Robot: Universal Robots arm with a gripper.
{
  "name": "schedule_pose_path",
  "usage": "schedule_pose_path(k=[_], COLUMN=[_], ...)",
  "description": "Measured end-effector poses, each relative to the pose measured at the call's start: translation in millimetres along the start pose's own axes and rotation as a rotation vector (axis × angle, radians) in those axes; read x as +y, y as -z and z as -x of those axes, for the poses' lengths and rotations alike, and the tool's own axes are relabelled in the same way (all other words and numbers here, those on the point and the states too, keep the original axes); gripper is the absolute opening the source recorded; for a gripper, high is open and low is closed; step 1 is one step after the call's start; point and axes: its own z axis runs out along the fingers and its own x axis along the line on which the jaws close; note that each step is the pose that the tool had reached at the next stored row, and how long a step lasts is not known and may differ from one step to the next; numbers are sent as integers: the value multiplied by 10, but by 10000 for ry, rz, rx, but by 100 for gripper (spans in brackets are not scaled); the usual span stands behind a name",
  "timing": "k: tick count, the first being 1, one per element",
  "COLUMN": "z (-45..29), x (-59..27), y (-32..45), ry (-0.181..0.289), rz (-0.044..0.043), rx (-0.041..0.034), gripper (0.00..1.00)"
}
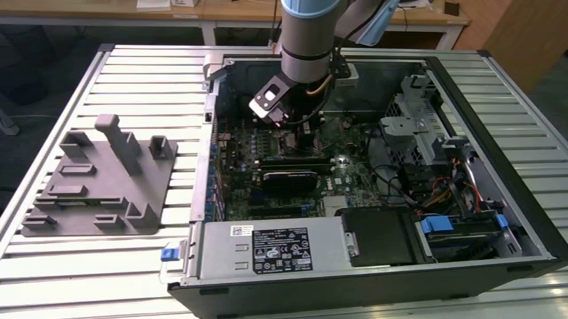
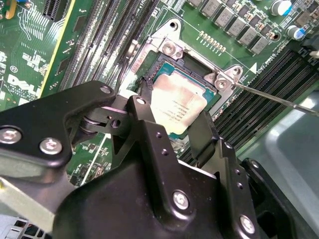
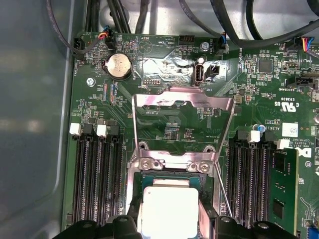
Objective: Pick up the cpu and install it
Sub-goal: 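Place the cpu into insertion slot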
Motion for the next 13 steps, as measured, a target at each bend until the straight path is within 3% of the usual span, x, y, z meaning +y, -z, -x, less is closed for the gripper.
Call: schedule_pose_path(k=[13], z=[18], x=[-1], y=[-6], ry=[-3], rz=[1], rx=[3], gripper=[54])
